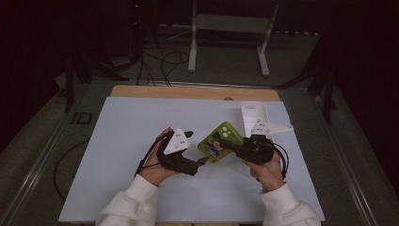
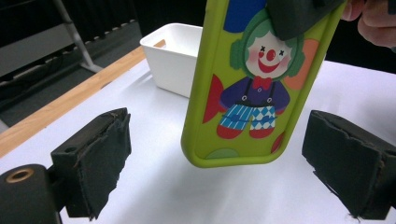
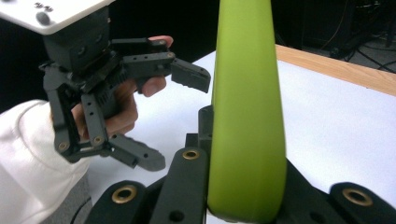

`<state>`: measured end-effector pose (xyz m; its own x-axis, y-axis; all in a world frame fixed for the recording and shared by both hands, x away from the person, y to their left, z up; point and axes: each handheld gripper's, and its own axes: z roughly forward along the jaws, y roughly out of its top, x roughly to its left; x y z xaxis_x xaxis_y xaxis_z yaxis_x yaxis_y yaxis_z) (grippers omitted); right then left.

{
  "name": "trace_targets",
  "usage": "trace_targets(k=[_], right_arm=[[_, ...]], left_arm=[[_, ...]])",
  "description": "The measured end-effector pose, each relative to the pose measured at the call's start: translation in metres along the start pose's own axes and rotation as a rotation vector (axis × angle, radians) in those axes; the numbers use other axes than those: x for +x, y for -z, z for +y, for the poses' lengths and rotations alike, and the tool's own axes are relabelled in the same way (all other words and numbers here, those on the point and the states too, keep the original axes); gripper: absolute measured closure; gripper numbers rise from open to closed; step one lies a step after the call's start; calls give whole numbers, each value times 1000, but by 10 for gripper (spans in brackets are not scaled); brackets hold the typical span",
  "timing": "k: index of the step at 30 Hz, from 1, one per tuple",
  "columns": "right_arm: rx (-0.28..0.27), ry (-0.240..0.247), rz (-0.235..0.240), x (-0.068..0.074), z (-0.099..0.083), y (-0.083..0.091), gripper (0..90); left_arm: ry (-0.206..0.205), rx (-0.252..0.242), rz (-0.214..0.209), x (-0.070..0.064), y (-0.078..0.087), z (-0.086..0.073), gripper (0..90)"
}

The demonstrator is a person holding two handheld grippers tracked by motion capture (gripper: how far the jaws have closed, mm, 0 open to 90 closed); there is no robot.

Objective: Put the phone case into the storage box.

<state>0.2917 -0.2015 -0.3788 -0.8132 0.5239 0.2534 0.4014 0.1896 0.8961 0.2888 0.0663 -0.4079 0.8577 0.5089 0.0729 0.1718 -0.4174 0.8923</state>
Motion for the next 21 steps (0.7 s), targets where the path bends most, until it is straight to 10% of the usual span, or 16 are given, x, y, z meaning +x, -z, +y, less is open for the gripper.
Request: trace_targets(k=[21], right_arm=[[58, 116, 100, 12, 10, 1, 880]], left_arm=[[16, 5, -140, 8, 4, -6, 192]])
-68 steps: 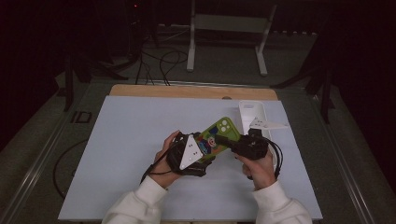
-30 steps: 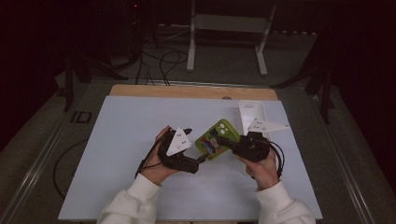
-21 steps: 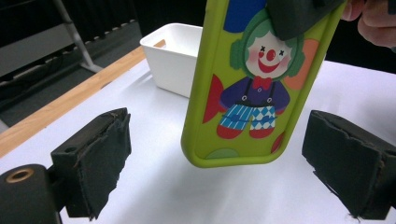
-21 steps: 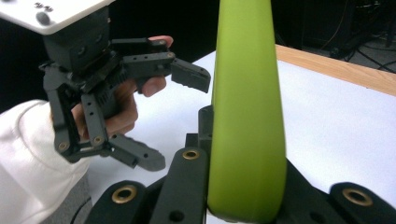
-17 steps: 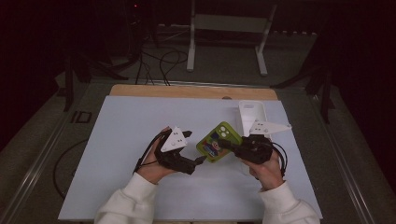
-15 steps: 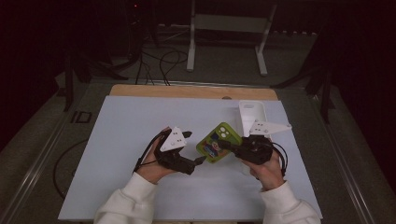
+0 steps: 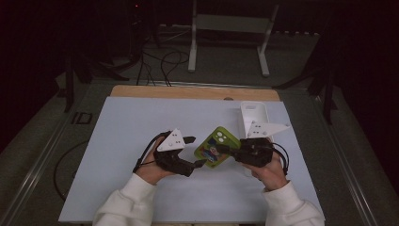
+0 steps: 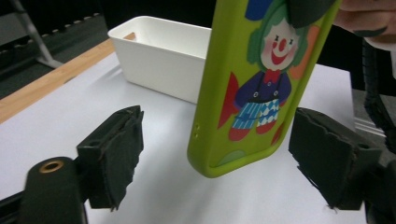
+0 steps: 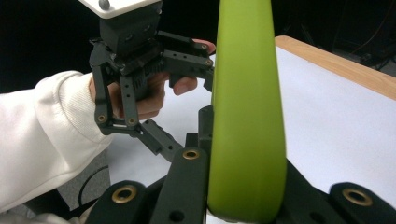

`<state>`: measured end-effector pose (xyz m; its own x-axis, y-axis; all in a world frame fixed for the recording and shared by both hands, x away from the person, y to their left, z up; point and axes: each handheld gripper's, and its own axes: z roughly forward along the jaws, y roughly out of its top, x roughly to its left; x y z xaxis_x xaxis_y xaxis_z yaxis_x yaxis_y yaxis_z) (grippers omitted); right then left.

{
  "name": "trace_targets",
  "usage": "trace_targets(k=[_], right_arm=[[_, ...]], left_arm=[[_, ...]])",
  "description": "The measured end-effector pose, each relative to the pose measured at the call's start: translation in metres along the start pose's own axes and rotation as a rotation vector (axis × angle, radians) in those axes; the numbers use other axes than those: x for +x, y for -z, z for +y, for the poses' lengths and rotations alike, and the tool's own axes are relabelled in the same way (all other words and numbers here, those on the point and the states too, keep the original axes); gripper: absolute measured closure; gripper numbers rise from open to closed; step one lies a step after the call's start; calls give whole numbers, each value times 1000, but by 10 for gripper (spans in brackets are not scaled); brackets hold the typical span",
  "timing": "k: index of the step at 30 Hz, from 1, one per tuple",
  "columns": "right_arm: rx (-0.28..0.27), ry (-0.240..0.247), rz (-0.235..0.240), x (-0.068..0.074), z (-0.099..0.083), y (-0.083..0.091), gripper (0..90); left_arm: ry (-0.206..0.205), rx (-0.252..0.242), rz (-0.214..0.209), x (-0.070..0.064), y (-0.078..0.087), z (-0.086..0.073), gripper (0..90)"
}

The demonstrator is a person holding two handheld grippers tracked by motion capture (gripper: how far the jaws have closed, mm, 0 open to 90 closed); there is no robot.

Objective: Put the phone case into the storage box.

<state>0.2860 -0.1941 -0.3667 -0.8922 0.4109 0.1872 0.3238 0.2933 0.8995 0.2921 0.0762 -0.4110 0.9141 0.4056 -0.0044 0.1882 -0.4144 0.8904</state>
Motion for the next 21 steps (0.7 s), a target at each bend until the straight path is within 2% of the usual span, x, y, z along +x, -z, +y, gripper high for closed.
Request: trace_targets(k=[11, 21], right_arm=[[33, 44, 58, 4, 2, -4, 881], [56, 85, 115, 8, 5, -5, 882]], left_arm=[[-11, 9, -101, -2, -3, -4, 349], [-19, 23, -183, -4, -7, -8, 444]])
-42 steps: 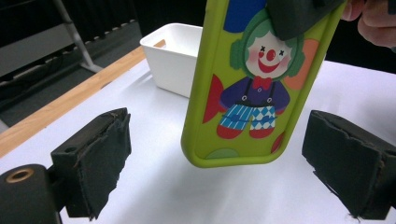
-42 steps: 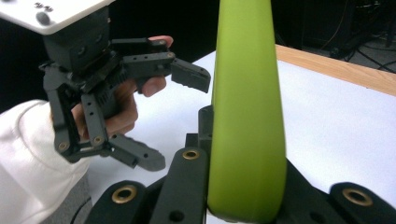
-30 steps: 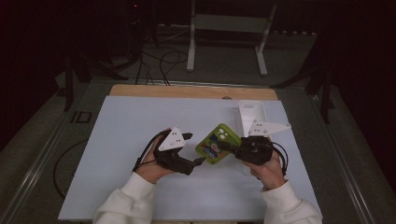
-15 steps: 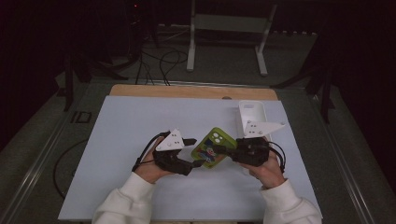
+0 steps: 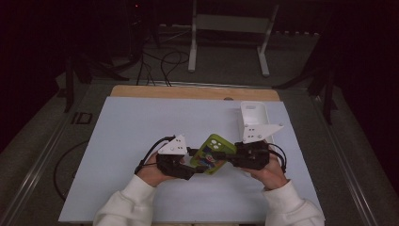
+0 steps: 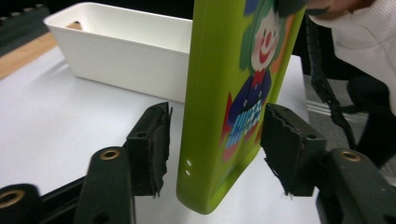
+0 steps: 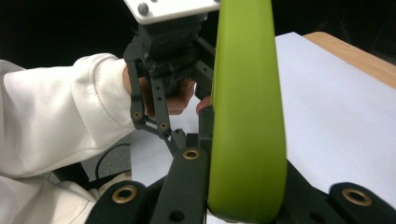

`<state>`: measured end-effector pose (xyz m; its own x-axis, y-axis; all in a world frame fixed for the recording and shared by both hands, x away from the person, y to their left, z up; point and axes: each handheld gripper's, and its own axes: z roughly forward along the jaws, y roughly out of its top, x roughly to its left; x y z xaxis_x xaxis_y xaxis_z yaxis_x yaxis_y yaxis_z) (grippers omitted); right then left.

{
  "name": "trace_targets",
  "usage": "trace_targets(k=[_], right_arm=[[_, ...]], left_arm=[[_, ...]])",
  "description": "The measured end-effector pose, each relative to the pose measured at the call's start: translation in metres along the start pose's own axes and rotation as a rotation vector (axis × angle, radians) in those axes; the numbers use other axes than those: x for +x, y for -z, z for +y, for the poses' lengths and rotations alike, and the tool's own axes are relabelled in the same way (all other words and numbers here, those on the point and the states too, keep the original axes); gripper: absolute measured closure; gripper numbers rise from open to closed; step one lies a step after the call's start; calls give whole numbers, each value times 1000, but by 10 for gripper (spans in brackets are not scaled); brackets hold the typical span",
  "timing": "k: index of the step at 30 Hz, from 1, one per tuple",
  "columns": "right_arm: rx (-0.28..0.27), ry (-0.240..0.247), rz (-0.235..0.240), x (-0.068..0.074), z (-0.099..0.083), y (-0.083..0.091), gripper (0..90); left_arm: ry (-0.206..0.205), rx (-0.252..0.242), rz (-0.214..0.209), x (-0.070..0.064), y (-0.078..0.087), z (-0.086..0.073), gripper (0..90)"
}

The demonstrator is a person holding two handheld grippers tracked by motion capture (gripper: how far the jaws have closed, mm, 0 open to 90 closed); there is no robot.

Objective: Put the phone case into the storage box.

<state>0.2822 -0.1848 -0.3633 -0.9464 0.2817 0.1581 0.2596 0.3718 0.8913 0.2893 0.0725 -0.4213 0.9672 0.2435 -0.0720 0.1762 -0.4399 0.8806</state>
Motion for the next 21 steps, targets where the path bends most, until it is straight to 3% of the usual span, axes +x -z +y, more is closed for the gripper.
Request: trace_targets(k=[8, 9, 12, 21], right_arm=[[20, 15, 3, -1, 3, 1, 884], [26, 21, -5, -2, 3, 1, 883], [29, 21, -5, -5, 3, 1, 883], [54, 56, 1, -3, 9, -2, 859]], left_arm=[[-2, 3, -24, 1, 2, -6, 592], [-5, 6, -23, 0, 2, -6, 654], [-10, 12, -30, 1, 2, -6, 710], [0, 14, -61, 1, -1, -10, 769]])
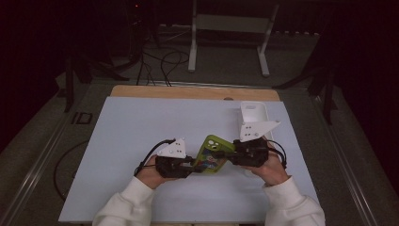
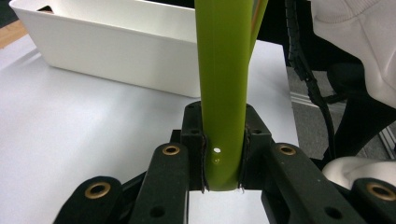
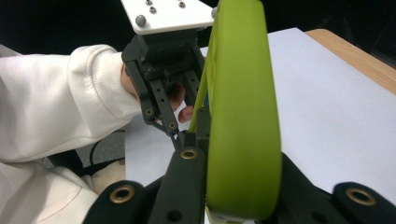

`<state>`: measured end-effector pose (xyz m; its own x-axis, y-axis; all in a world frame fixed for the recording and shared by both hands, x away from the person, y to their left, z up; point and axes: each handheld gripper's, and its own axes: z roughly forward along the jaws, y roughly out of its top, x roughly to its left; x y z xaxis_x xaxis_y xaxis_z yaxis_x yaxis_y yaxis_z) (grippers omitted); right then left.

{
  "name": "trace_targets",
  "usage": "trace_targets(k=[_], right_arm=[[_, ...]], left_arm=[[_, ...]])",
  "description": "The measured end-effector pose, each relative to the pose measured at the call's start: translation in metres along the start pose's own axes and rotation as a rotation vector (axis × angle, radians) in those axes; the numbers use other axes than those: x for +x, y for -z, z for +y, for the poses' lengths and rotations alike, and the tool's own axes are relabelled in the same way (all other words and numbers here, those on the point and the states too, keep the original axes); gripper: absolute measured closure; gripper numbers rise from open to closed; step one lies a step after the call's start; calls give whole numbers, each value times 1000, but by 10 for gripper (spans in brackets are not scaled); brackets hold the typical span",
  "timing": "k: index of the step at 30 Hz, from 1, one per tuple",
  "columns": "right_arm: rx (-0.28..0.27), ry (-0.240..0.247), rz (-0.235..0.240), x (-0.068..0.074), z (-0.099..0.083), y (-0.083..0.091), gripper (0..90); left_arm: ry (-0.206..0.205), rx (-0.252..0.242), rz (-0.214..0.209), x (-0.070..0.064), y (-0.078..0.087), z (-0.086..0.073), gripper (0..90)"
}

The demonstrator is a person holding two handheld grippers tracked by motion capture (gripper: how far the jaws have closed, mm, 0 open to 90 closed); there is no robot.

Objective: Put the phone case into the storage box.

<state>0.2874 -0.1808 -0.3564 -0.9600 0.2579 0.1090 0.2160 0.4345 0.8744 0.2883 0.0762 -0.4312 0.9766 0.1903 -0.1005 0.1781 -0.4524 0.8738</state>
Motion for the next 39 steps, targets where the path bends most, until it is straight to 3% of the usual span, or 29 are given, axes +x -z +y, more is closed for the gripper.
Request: trace_targets(k=[3, 8, 15, 21, 39], right_arm=[[-4, -2, -10, 0, 0, 0, 795], [-26, -24, -46, -1, -1, -1, 605], [-49, -62, -100, -4, -2, 3, 368], [-63, -76, -155, -4, -4, 5, 233], [-94, -104, -250, -4, -10, 7, 93]], left_arm=[[-8, -6, 14, -1, 1, -1, 772], [-27, -13, 46, -3, 3, -2, 774], [-21, -29, 71, -3, 5, -2, 774], [-14, -49, 99, -3, 8, -2, 774], [28, -78, 220, -1, 13, -2, 773]])
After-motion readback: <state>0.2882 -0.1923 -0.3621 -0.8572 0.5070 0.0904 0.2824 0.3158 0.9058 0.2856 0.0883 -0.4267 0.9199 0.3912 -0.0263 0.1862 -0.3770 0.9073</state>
